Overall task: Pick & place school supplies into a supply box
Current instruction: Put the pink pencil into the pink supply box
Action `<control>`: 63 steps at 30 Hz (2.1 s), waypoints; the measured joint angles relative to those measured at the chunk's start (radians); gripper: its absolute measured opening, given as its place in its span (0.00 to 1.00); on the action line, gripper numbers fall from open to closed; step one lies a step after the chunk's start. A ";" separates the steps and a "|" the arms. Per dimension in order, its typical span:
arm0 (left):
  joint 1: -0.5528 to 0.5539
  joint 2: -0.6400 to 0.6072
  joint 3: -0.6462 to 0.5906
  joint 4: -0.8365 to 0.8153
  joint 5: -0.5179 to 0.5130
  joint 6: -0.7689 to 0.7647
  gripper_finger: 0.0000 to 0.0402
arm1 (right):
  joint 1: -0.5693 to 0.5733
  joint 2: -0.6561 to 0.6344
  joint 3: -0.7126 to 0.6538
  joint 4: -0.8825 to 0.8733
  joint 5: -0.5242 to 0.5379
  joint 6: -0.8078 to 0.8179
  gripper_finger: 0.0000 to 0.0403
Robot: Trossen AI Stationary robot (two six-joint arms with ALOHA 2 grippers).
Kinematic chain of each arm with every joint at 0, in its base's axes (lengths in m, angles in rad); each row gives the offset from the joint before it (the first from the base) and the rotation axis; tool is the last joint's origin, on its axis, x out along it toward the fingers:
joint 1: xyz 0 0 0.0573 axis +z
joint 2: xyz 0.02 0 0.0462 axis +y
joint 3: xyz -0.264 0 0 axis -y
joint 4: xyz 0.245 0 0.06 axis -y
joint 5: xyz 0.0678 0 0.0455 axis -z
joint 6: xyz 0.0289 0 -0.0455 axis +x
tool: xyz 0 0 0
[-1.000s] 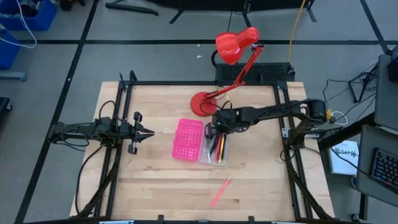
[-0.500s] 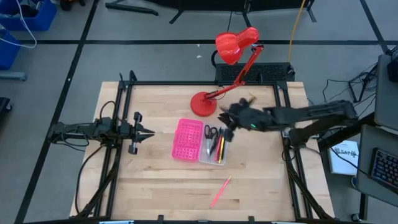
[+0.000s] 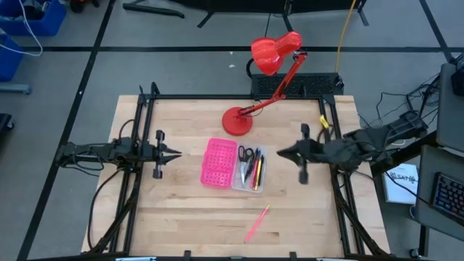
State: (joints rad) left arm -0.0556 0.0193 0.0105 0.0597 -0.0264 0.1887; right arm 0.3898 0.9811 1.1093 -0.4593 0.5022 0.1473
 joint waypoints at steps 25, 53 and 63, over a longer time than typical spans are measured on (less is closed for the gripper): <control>0.000 0.000 0.001 -0.008 -0.158 -0.043 0.12 | 0.095 -0.573 -0.866 0.707 0.068 -0.228 0.00; -0.231 0.811 0.633 -0.320 -0.443 -0.255 0.01 | 0.094 -0.795 -1.090 0.870 -0.109 -0.508 0.00; -0.318 1.577 1.467 -0.972 -0.542 -0.671 0.02 | 0.095 -0.791 -1.092 0.866 -0.165 -0.475 0.00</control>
State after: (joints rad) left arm -0.3737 1.5965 1.4771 -0.9121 -0.5686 -0.4822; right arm 0.4843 0.1905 0.0174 0.4070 0.3371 -0.3276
